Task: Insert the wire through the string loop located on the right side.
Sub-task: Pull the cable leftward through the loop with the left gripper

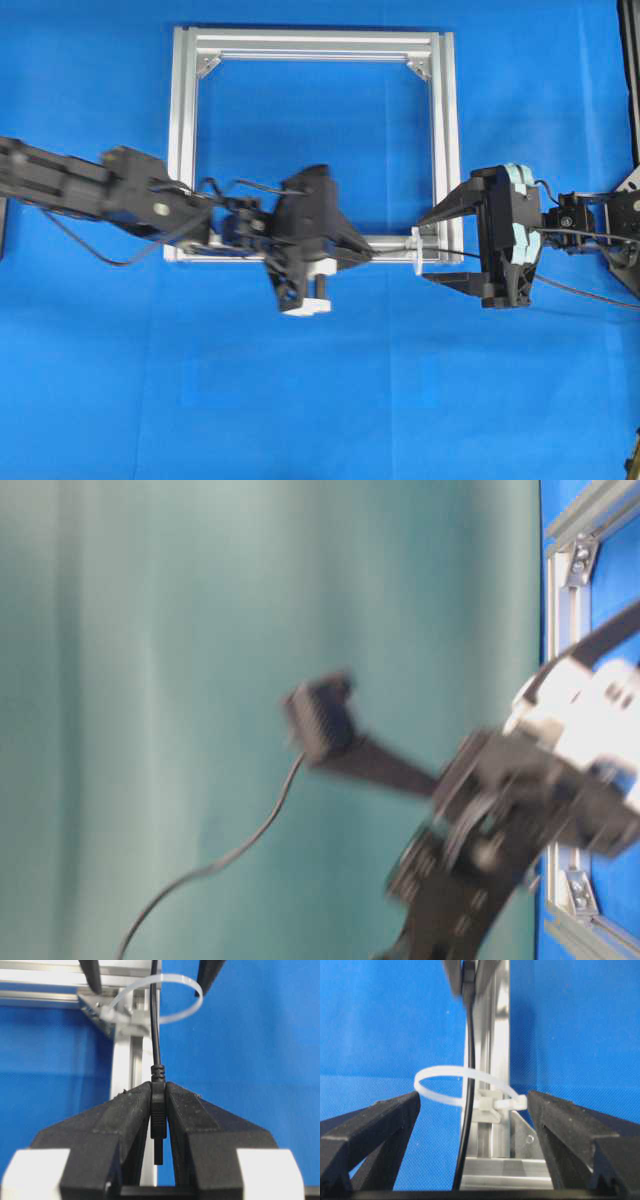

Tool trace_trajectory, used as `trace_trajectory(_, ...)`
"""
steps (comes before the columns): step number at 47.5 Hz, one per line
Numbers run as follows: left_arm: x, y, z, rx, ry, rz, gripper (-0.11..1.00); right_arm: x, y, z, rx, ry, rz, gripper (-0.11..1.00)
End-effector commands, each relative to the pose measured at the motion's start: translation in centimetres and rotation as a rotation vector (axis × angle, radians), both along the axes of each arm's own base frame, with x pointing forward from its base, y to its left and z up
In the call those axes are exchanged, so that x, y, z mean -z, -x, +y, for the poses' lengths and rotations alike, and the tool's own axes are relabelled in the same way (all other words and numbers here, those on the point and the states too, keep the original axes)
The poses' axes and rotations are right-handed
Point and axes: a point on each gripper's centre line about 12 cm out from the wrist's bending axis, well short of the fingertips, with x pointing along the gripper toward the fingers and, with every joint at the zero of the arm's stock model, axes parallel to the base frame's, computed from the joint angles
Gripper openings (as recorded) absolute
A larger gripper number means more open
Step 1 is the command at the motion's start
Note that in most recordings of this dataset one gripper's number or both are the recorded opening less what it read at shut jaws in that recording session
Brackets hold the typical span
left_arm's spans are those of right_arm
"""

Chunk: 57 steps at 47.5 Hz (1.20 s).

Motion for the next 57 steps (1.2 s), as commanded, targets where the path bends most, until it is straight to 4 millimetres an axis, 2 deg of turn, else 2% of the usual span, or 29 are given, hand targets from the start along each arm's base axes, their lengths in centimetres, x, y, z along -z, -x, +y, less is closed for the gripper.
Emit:
trace_trajectory(1, -2.6, 2.0, 0.1, 0.004, -0.005, -0.077, 0.08, -0.7, -0.6, 0.0, 0.001, -0.001, -0.029, 0.94)
trace_trajectory(15, -1.6, 10.3, 0.7, -0.013, 0.019, -0.024, 0.08, -0.8, -0.7, 0.0, 0.001, -0.002, -0.031, 0.94)
trace_trajectory(22, -1.8, 14.2, 1.0, -0.025, 0.039, -0.016, 0.08, -0.8, -0.8, 0.0, 0.001, -0.002, -0.032, 0.94)
trace_trajectory(32, -1.5, 18.8, 1.2, -0.017, 0.038, 0.004, 0.08, -0.9, -0.8, 0.1, 0.001, -0.002, -0.031, 0.94)
trace_trajectory(41, -0.4, 20.9, 1.1, -0.008, 0.033, 0.070, 0.08, -0.9, -0.9, 0.1, 0.001, -0.003, -0.034, 0.94)
trace_trajectory(57, 0.8, 21.4, 1.1, -0.007, 0.031, 0.156, 0.08, -1.0, -1.0, 0.1, 0.001, -0.003, -0.037, 0.94)
